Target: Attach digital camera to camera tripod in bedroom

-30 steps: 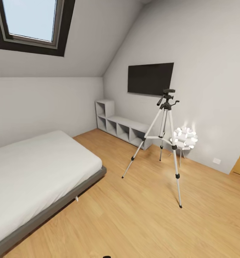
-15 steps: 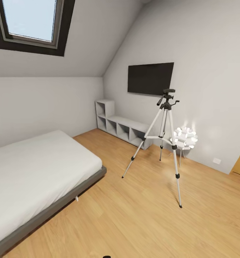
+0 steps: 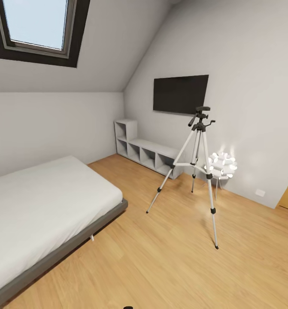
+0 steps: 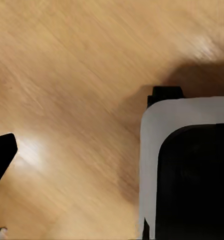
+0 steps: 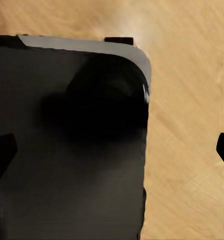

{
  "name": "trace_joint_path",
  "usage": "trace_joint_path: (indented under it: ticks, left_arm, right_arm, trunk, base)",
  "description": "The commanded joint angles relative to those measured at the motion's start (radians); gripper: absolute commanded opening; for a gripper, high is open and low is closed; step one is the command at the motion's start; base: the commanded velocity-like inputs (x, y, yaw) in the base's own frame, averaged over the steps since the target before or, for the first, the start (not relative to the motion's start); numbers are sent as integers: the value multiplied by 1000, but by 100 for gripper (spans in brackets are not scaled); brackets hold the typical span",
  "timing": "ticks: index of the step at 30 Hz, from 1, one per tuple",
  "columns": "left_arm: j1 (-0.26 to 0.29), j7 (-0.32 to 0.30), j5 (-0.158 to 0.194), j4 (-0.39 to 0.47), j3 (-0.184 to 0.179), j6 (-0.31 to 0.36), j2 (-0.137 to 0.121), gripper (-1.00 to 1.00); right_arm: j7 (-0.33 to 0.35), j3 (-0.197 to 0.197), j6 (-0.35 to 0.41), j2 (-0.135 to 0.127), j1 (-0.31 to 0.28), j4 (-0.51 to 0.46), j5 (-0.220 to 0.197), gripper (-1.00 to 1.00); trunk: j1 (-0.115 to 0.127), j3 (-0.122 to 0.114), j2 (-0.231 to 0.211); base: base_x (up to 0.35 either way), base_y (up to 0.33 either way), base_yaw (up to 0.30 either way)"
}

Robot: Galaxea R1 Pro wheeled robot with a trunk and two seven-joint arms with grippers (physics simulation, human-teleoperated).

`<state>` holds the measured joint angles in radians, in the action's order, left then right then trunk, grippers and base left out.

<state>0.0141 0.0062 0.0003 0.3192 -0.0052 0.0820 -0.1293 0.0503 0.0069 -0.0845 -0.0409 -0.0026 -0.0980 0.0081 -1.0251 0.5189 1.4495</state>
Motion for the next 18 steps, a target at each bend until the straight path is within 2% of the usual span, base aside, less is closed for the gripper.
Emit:
trace_joint_path:
  ticks: [1, 4, 5, 9, 10, 12, 14, 15, 18]
  left_arm:
    - [0, 0, 1, 45, -1, 14, -3, 100]
    - [1, -2, 1, 112, -1, 48, -16, 100]
    - [1, -4, 1, 185, -1, 67, -35, 100]
    - [1, -8, 1, 254, -1, 97, -57, 100]
    - [1, -15, 1, 298, -1, 136, -72, 100]
    - [2, -20, 1, 331, -1, 166, -77, 100]
    - [2, -29, 1, 396, -1, 211, -83, 100]
    - [3, -67, 1, 500, -1, 279, -87, 100]
    - [3, -109, 1, 564, -1, 306, -87, 100]
  right_arm:
    - [3, 1, -3, -3, 1, -19, 1, 100]
    - [2, 1, -1, -16, 1, -85, 1, 100]
    - [0, 0, 2, -29, 1, -169, 2, 100]
    - [-1, -1, 7, -48, 1, -261, 1, 100]
    - [-2, -2, 14, -59, 1, -329, 1, 100]
    - [-2, -3, 26, -64, 1, -379, 1, 100]
    - [-2, -3, 58, -70, 1, -458, 1, 100]
    - [-3, -4, 140, -74, 1, -588, 1, 100]
    - [-3, -5, 179, -75, -2, -652, 0, 100]
  trunk:
    - [0, 1, 1]
    - [0, 1, 1]
    - [0, 1, 1]
    - [0, 1, 1]
    - [0, 1, 1]
    - [0, 1, 1]
    - [0, 1, 1]
    - [0, 1, 1]
    - [0, 1, 1]
  base:
    - [0, 0, 0]
    - [0, 0, 0]
    - [0, 0, 0]
    - [0, 0, 0]
    - [0, 0, 0]
    - [0, 0, 0]
    - [0, 0, 0]
    - [0, 0, 0]
    - [0, 0, 0]
